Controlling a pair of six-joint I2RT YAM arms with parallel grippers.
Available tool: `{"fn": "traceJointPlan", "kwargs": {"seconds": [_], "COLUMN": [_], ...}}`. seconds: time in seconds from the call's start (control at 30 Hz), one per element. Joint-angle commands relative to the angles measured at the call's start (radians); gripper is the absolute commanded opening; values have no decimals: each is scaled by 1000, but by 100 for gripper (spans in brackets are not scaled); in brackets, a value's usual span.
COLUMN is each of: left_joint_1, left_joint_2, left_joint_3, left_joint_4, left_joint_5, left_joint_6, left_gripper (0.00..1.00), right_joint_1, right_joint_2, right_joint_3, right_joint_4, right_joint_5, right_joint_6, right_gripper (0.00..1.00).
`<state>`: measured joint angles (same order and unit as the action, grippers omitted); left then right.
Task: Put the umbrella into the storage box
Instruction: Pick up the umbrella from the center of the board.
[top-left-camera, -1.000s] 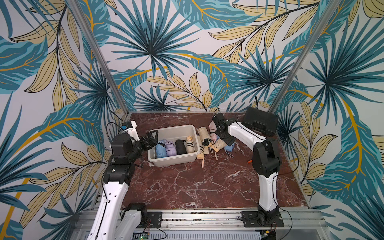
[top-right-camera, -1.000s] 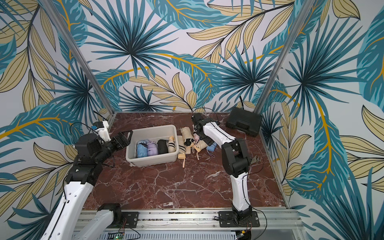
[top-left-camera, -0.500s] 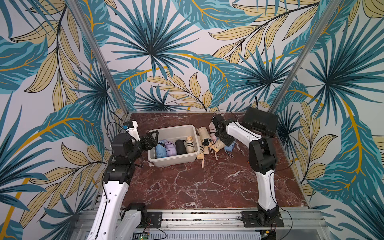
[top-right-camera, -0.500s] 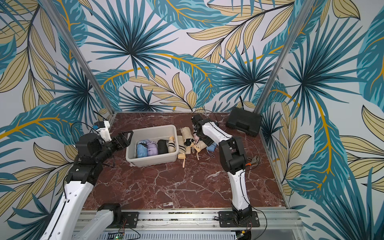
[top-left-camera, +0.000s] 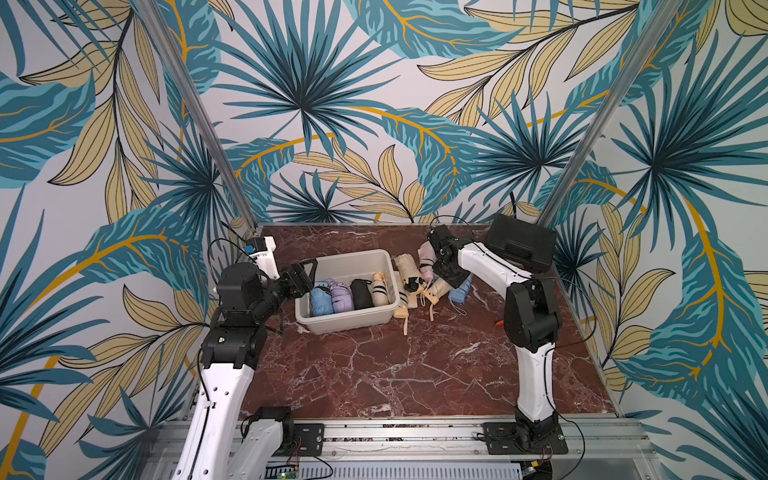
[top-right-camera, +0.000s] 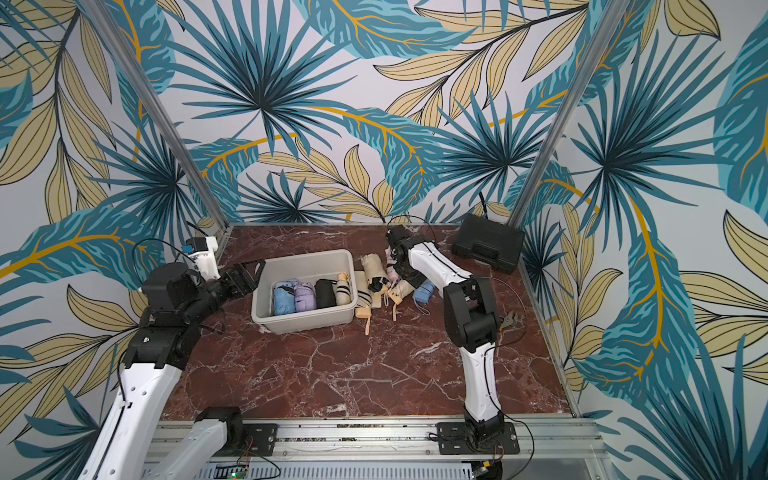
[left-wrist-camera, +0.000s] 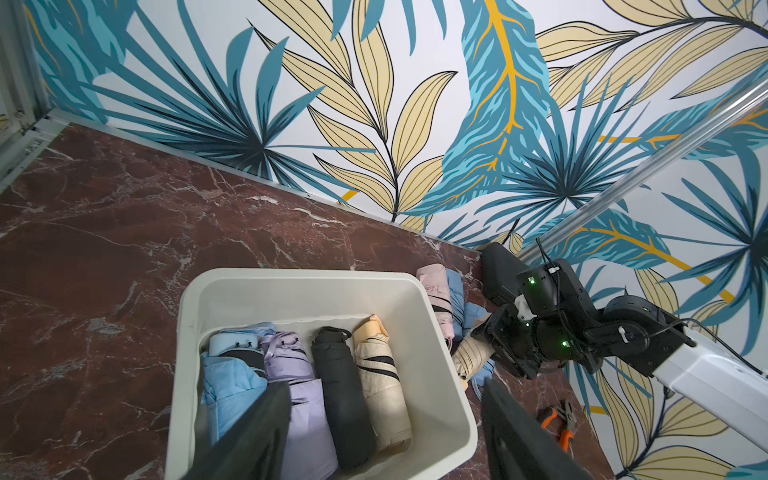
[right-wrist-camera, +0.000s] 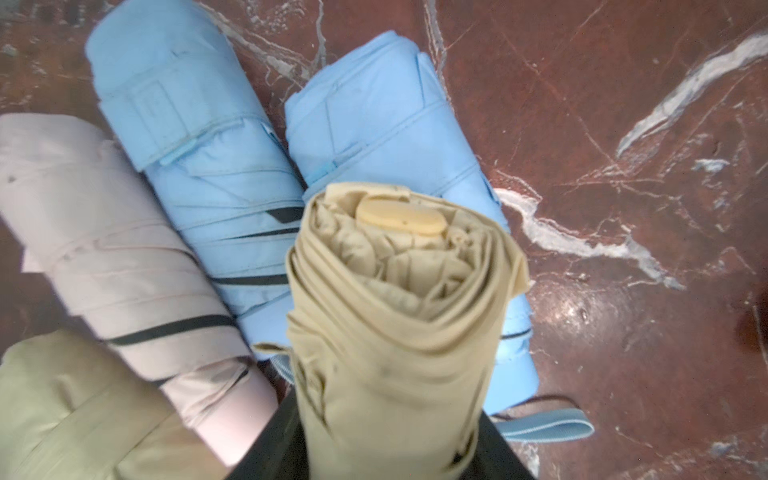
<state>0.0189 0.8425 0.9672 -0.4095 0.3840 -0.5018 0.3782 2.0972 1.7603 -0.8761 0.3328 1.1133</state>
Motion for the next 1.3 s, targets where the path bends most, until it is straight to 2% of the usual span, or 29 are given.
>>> {"fn": "traceJointPlan", "kwargs": {"seconds": [0.0,0.17,0.3,0.4,0.53,0.7,0.87,1.07,1.27], "left_joint_1": [2,-51,-135,-234,-401,-524,-556,-557,-556], "left_joint_2": [25,47,56,82,145,233,328,426,466], "left_joint_3": [51,82,69,65,89,87,72,112,116], "left_joint_4": [-8,-8,62,95,146,331,492,515,535], "left_joint_5": [91,85,39,-40,-144,-174,-104,27,71], "left_joint_6": [4,0,-71,-142,-171,-237,-295,-279,-258], "left_gripper": [74,74,74,77,86,96,100,100,100], "right_joint_1": [-4,-6,-7,-7,-5,12,57,122,189], "right_joint_2": [-128,-254,-365,-437,-513,-573,-615,-625,-611], "right_joint_3": [-40,-102,-139,-152,-150,-142,-138,-111,-89], "right_joint_4": [34,39,41,60,94,119,165,187,221], "right_joint_5": [-35,-39,-52,-102,-179,-246,-267,-262,-258], "right_joint_6": [-30,-36,-19,1,35,106,178,233,284], "right_gripper": [41,37,35,35,34,34,34,34,34]}}
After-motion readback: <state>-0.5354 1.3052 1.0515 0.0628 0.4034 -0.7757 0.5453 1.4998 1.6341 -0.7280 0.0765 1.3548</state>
